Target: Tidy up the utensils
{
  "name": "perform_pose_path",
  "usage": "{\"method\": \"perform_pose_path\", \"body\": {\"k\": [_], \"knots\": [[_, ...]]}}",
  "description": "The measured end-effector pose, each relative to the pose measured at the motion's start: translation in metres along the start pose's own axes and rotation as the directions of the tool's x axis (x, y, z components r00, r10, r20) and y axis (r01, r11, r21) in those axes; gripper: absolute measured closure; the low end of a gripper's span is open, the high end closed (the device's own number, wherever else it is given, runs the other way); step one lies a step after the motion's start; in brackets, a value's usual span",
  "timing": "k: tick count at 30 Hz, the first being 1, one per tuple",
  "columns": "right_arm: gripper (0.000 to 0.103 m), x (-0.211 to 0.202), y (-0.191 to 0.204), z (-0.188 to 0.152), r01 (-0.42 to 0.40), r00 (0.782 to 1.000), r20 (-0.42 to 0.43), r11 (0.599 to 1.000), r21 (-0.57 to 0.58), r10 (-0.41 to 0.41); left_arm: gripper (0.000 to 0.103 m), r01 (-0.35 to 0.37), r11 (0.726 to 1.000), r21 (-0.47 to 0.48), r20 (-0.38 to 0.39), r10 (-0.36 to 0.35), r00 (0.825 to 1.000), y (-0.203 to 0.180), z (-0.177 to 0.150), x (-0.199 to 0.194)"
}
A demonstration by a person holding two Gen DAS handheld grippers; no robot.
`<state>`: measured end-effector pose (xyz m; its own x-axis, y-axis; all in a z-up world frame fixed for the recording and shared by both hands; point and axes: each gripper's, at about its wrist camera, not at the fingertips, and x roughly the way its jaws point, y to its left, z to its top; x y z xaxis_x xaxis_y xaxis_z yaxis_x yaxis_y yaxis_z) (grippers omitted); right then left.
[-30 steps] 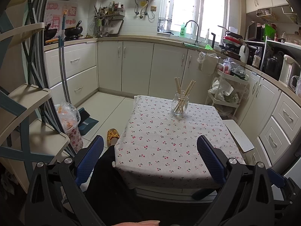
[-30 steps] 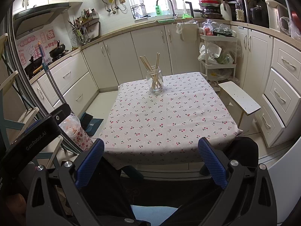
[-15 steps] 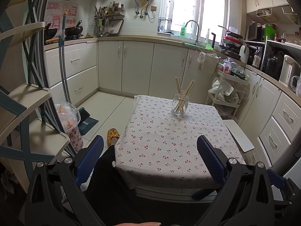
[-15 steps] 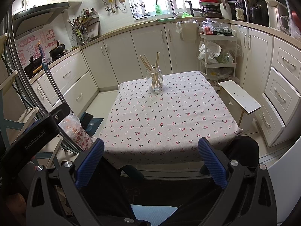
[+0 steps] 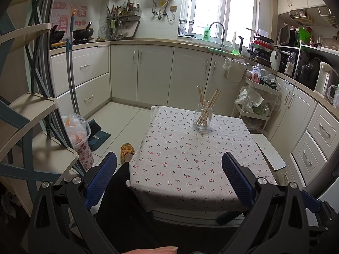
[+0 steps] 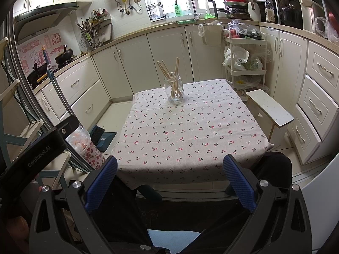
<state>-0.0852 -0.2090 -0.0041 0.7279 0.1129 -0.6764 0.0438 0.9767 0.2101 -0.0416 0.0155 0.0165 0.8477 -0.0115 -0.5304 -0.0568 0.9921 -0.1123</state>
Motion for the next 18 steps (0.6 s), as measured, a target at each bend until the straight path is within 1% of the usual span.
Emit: {"method": "perform_pose_path", "body": {"k": [9, 12, 16, 18], "knots": [[0.007, 0.001, 0.0, -0.003, 0.0, 1.0, -0.002, 1.0, 0.001, 0.0, 0.008, -0.02, 1.0, 0.013, 0.013, 0.02, 1.0, -0.001, -0.002, -0.001], [0.007, 0.0, 0.0, -0.002, 0.0, 1.0, -0.003, 1.0, 0.001, 0.0, 0.008, -0.023, 1.0, 0.017, 0.028, 0.023, 0.999, -0.001, -0.003, -0.003], [0.007, 0.0, 0.001, -0.011, 0.0, 1.0, -0.006, 1.0, 0.002, 0.0, 0.008, -0.023, 0.999, 0.022, 0.018, 0.022, 1.0, -0.001, -0.003, -0.001], [0.007, 0.001, 0.0, -0.008, 0.0, 1.0, -0.005, 1.0, 0.001, 0.0, 0.008, -0.02, 0.999, 0.026, 0.012, 0.019, 1.0, -0.003, -0.003, -0.001]]}}
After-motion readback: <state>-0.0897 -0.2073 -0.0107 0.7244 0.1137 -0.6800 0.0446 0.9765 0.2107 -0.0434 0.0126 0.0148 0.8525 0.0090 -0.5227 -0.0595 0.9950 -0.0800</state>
